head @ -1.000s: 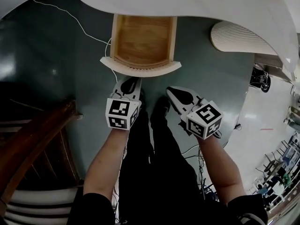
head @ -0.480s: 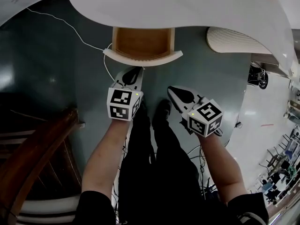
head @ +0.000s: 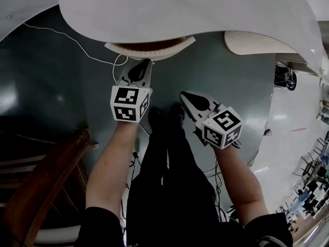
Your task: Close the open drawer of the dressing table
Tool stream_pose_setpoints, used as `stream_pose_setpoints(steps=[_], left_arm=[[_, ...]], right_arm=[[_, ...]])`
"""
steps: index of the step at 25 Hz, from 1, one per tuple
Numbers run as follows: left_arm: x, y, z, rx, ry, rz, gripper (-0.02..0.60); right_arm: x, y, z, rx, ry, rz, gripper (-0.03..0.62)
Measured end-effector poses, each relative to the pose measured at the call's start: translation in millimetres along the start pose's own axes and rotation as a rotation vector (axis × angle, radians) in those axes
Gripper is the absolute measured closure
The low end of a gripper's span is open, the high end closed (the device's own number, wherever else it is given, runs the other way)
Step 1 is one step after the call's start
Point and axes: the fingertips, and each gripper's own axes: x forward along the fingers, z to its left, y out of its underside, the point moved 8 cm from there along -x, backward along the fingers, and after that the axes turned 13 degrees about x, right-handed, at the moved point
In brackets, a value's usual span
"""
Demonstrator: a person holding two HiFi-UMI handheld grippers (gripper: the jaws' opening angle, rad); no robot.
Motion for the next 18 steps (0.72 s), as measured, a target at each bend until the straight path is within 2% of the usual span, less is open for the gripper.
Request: stream_pose_setpoints(steps=[4, 8, 13, 18], left_arm=[[8.7, -2.4, 12.2, 0.014, -0.016, -0.066, 0.574], [22.7, -13.6, 19.8, 0.026, -0.038, -0.083, 0.574], [39.4, -23.5, 33.5, 0.029, -0.047, -0.092, 0.574], [54.3, -31.3, 47.3, 0.097, -0.058, -0.113, 0.574]], right_arm=[[-5.6, 9.8, -25.5, 0.039, 0.036, 0.006, 0.588], [-5.6, 4.5, -45.8, 0.088, 0.051, -0.040, 0.588], [4.3, 2.5, -47.4, 0.090, 0.040, -0.060, 0.588], [8.2, 14.4, -46.5, 0.090, 0.033, -0.028, 0.588]])
